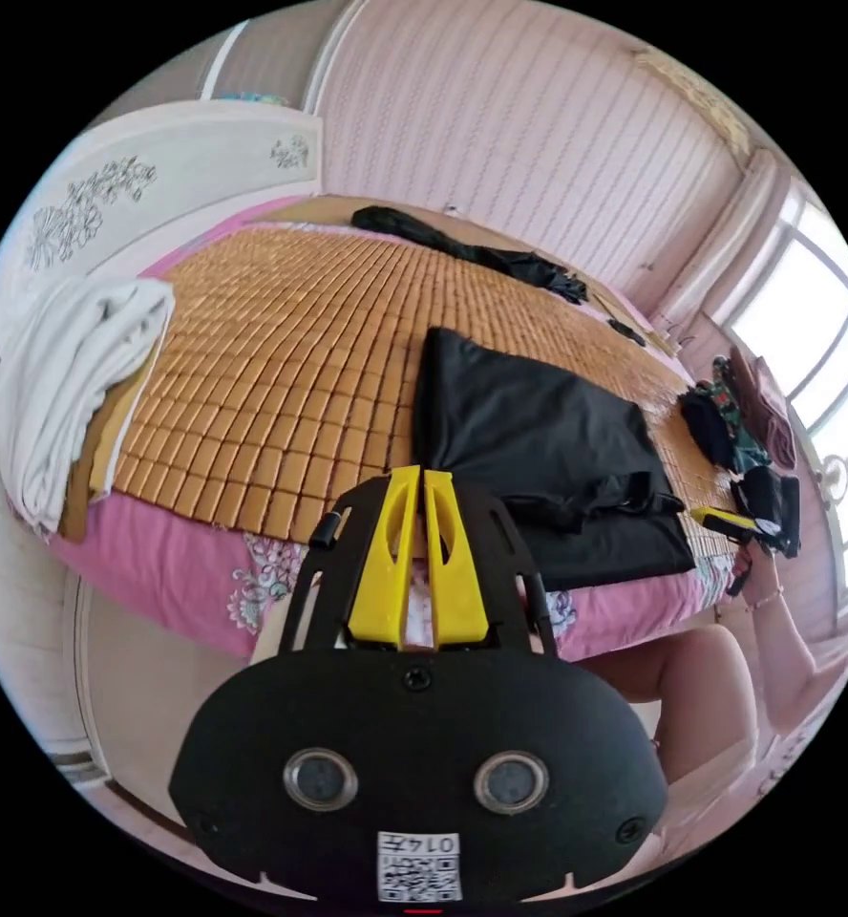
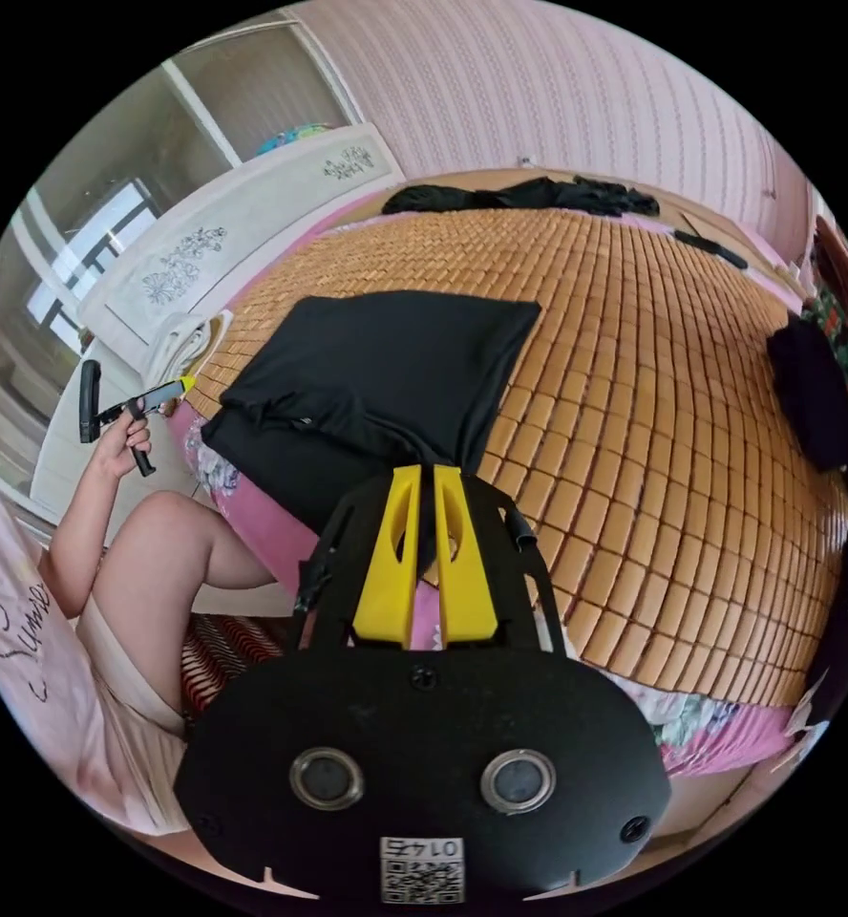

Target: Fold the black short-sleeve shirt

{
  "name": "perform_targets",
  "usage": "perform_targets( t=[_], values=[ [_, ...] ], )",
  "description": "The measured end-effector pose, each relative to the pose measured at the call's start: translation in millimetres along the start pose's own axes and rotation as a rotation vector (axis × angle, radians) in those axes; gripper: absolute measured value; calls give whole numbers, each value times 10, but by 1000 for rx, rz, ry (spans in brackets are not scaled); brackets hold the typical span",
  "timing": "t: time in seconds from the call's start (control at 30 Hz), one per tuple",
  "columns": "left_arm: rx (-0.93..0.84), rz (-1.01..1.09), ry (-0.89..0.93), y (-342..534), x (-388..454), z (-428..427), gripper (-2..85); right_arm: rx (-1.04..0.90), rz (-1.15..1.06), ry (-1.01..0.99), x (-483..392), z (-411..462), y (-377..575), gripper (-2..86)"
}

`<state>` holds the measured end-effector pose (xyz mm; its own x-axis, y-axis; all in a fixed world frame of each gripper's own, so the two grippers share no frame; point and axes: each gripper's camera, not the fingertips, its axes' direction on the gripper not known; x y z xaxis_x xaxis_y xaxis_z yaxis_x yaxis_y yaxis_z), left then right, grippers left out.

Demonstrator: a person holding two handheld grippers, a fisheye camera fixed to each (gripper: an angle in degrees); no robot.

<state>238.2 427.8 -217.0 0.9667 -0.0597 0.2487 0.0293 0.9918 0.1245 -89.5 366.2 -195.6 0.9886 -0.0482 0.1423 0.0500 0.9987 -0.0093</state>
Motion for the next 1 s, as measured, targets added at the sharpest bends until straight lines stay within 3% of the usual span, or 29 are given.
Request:
perform_targets(
  t=[0.17, 0.23, 0.4, 0.63, 0.73, 0.87, 1.0],
  values=[
    [-25, 216, 151, -120, 851, 177, 38, 32, -151, -13, -639, 244, -351, 72],
    [-131, 306, 256, -86, 1214, 531, 70, 0, -153, -34, -761, 458, -472, 86],
    [-270, 485, 88, 151, 1704, 968, 52, -187, -140, -69, -944, 1025, -555, 49],
    [-236, 617, 238, 338, 1687, 551, -7, -74, -276, -119, -1477, 582, -197, 6],
    [-262, 645, 333, 470, 1661, 497, -8, -152, -324, -82, -1662, 710, -92, 5],
    [-390, 671, 255, 656, 1727, 733, -4, -287, -308, -10, -1813, 1023, -23, 6],
    [-325, 620, 318, 693, 1593, 497, -4, -238, -250, -10, -1882, 874, -32, 5]
  ],
)
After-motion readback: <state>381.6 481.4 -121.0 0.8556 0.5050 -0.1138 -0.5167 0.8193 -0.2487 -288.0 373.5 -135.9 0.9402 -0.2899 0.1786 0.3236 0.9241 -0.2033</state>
